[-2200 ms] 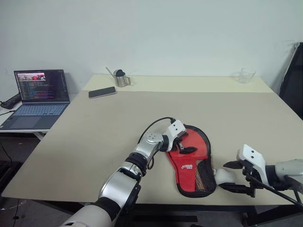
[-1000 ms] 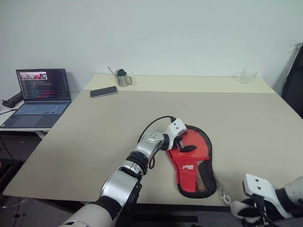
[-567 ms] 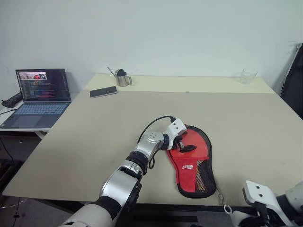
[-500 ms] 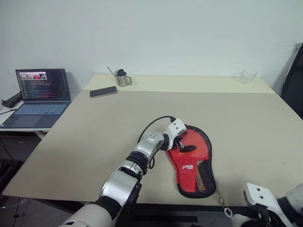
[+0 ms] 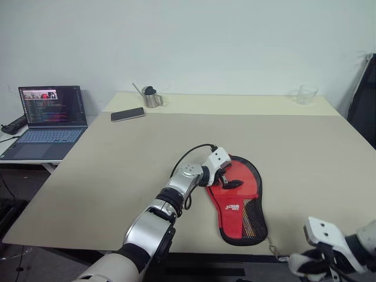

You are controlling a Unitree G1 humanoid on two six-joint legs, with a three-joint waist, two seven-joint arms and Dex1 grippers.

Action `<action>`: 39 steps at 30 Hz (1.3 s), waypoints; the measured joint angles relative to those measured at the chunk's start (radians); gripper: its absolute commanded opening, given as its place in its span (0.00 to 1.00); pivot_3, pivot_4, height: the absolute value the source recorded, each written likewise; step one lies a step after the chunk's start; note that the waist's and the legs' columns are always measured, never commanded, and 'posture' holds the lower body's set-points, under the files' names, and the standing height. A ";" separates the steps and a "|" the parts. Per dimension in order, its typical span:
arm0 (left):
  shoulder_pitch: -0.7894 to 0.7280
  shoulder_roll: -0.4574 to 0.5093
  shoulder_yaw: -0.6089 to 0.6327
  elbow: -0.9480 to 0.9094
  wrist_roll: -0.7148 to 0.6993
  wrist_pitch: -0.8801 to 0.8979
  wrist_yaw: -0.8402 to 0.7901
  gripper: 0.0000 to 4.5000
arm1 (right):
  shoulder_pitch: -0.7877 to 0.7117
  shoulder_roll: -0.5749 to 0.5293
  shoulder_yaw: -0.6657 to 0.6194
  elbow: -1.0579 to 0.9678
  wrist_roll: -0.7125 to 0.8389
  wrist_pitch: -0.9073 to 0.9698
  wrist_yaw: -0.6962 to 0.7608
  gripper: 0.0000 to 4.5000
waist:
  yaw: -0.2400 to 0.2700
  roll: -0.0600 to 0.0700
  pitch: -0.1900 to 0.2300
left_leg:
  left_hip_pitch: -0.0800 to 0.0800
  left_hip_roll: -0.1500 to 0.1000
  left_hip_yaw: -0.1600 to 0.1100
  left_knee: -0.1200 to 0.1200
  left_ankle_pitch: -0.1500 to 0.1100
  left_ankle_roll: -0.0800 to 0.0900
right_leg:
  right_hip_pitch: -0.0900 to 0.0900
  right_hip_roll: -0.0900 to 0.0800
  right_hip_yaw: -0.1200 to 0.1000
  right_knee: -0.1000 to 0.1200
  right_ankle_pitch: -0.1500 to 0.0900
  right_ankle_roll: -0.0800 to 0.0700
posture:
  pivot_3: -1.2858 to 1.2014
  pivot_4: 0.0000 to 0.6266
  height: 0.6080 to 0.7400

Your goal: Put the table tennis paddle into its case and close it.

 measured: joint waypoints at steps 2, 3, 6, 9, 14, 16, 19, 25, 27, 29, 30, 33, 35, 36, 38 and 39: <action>-0.001 -0.001 0.000 0.000 0.000 0.000 0.000 1.00 | -0.044 0.002 0.010 0.031 -0.018 -0.016 -0.011 0.04 | 0.000 0.000 0.000 | 0.000 0.000 0.000 0.000 0.000 0.000 | 0.000 0.000 0.000 0.000 0.000 -0.001 | 0.52 0.24 1.00; -0.002 -0.001 0.000 0.000 0.000 0.000 -0.001 1.00 | -0.066 0.005 0.028 0.044 -0.034 -0.024 -0.019 0.04 | 0.000 0.000 0.000 | 0.000 0.000 0.000 0.000 0.000 0.000 | 0.000 0.000 0.000 0.000 0.001 -0.001 | 0.52 0.24 1.00; -0.004 0.001 0.000 0.002 0.000 0.000 0.001 1.00 | -0.097 0.016 0.073 0.065 -0.057 -0.036 -0.027 0.04 | 0.001 0.000 0.000 | 0.000 0.000 0.000 0.000 0.000 0.000 | 0.000 0.000 0.000 0.000 0.002 -0.004 | 0.52 0.24 1.00; -0.005 0.002 0.001 0.002 0.000 0.000 0.001 1.00 | -0.106 0.016 0.101 0.066 -0.068 -0.036 -0.025 0.21 | 0.001 0.000 0.000 | 0.000 0.000 0.000 0.000 0.000 0.000 | 0.000 0.000 0.000 0.000 0.002 -0.004 | 0.52 0.24 1.00; -0.005 0.012 0.006 0.001 0.000 0.001 0.007 1.00 | -0.182 0.028 0.140 0.111 -0.076 -0.020 -0.022 0.58 | -0.001 0.000 0.000 | 0.000 0.000 0.000 0.000 0.000 0.000 | 0.000 0.000 0.000 0.000 0.002 -0.004 | 0.52 0.24 1.00; -0.005 0.022 0.015 0.001 0.000 0.002 0.015 1.00 | -0.202 0.025 0.145 0.130 -0.078 -0.029 -0.012 0.74 | -0.001 0.000 0.000 | 0.000 0.000 0.000 0.000 0.000 0.000 | 0.000 0.000 0.000 0.000 0.002 -0.004 | 0.52 0.24 1.00; 0.007 0.048 0.021 -0.030 -0.007 0.010 -0.006 1.00 | -0.250 0.010 0.149 0.181 -0.088 -0.065 0.013 0.81 | -0.003 0.000 0.000 | 0.000 0.000 0.001 0.000 0.000 0.000 | -0.001 0.000 0.001 0.000 0.002 -0.004 | 0.52 0.24 1.00; 0.146 0.221 0.055 -0.412 -0.131 0.198 -0.233 1.00 | -0.541 0.004 0.126 0.341 -0.050 -0.095 0.110 0.81 | -0.029 0.002 0.002 | -0.003 0.001 0.002 -0.001 0.000 -0.001 | -0.006 0.001 0.003 0.001 0.003 -0.005 | 0.52 0.24 1.00; 0.215 0.324 0.070 -0.622 -0.194 0.299 -0.312 1.00 | -0.653 0.013 0.123 0.424 -0.035 -0.107 0.154 0.81 | -0.033 0.002 0.002 | -0.004 0.001 0.002 -0.002 0.000 -0.001 | -0.008 0.001 0.003 0.001 0.002 -0.005 | 0.52 0.24 1.00; 0.273 0.412 0.103 -0.789 -0.261 0.390 -0.357 1.00 | -0.757 0.045 0.130 0.507 -0.029 -0.110 0.186 0.81 | -0.032 0.001 0.003 | -0.004 0.001 0.002 -0.002 0.000 -0.001 | -0.008 0.000 0.004 0.000 0.002 -0.005 | 0.52 0.24 1.00; 0.310 0.473 0.136 -0.890 -0.310 0.450 -0.373 1.00 | -0.840 0.089 0.140 0.570 -0.021 -0.111 0.201 0.81 | -0.036 0.001 0.004 | -0.004 0.001 0.003 -0.002 0.000 -0.001 | -0.009 0.000 0.005 0.000 0.003 -0.005 | 0.52 0.24 1.00; 0.391 0.641 0.277 -1.087 -0.430 0.584 -0.386 1.00 | -1.024 0.167 0.165 0.754 -0.022 -0.116 0.222 0.81 | -0.044 0.001 0.006 | -0.005 0.001 0.003 -0.002 0.000 -0.001 | -0.010 0.000 0.005 0.001 0.003 -0.006 | 0.52 0.24 1.00; 0.463 0.764 0.396 -1.160 -0.491 0.653 -0.389 1.00 | -1.093 0.177 0.180 0.885 -0.045 -0.139 0.254 0.81 | -0.045 0.001 0.007 | -0.005 0.001 0.003 -0.003 0.000 -0.001 | -0.011 0.000 0.005 0.000 0.002 -0.007 | 0.52 0.24 1.00; 0.496 0.806 0.447 -1.180 -0.516 0.678 -0.389 1.00 | -1.115 0.177 0.187 0.945 -0.058 -0.155 0.272 0.81 | -0.041 0.002 0.007 | -0.006 0.000 0.003 -0.003 0.000 -0.001 | -0.011 0.000 0.004 0.000 0.002 -0.007 | 0.52 0.24 1.00; 0.579 0.874 0.528 -1.214 -0.558 0.708 -0.400 1.00 | -1.157 0.186 0.204 1.047 -0.086 -0.192 0.305 0.81 | -0.033 0.004 0.009 | -0.007 0.000 0.004 -0.003 0.000 0.000 | -0.012 -0.001 0.005 -0.001 0.002 -0.007 | 0.52 0.24 1.00; 0.607 0.893 0.553 -1.216 -0.565 0.718 -0.405 1.00 | -1.168 0.186 0.207 1.081 -0.094 -0.205 0.312 0.81 | -0.031 0.004 0.009 | -0.007 0.000 0.003 -0.003 0.000 0.000 | -0.012 -0.001 0.004 -0.001 0.002 -0.007 | 0.52 0.24 1.00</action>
